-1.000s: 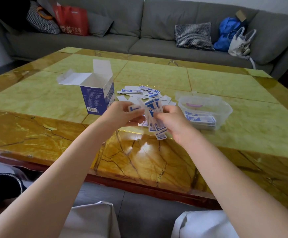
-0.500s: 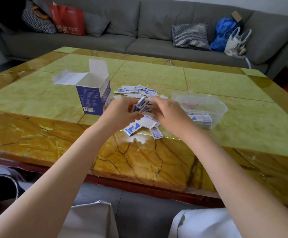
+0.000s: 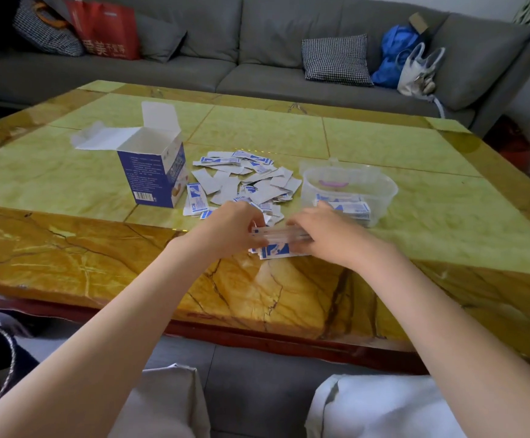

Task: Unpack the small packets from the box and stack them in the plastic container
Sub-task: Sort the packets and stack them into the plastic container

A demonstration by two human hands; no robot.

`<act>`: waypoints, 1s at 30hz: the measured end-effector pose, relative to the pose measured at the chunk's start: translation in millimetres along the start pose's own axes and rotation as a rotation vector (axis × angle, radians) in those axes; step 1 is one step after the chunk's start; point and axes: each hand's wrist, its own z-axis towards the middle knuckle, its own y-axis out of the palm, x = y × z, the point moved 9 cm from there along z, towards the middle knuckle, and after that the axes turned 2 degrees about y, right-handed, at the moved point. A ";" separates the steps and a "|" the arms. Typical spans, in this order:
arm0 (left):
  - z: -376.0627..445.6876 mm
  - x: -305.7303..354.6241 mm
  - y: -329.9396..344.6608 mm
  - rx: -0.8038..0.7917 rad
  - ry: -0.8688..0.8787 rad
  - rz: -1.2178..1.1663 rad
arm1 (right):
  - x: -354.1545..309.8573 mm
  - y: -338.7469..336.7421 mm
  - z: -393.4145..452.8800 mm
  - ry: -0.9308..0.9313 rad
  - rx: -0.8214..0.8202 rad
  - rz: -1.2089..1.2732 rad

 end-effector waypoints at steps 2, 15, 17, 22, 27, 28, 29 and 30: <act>1.1 3.4 0.2 0.012 0.007 -0.004 | 9.1 -2.5 -3.5 0.040 -0.012 0.013; 12.5 21.3 3.4 0.109 0.010 -0.006 | 46.9 -1.5 -18.0 0.167 -0.004 0.241; 13.7 28.3 6.5 0.082 0.029 -0.025 | 48.7 -1.2 -20.3 0.160 -0.004 0.259; 14.0 35.0 10.8 0.048 0.051 -0.084 | 55.8 -1.5 -25.2 0.173 -0.017 0.246; 15.5 34.1 6.4 0.124 0.026 -0.103 | 55.3 -4.2 -26.0 0.166 -0.026 0.144; 15.9 35.6 7.7 0.119 0.027 -0.103 | 54.5 -3.5 -25.4 0.163 -0.031 0.135; 16.3 36.5 8.6 0.115 0.025 -0.099 | 54.4 -2.8 -25.2 0.164 -0.035 0.130; 16.6 36.5 9.2 0.115 0.023 -0.098 | 54.4 -2.3 -25.5 0.164 -0.038 0.129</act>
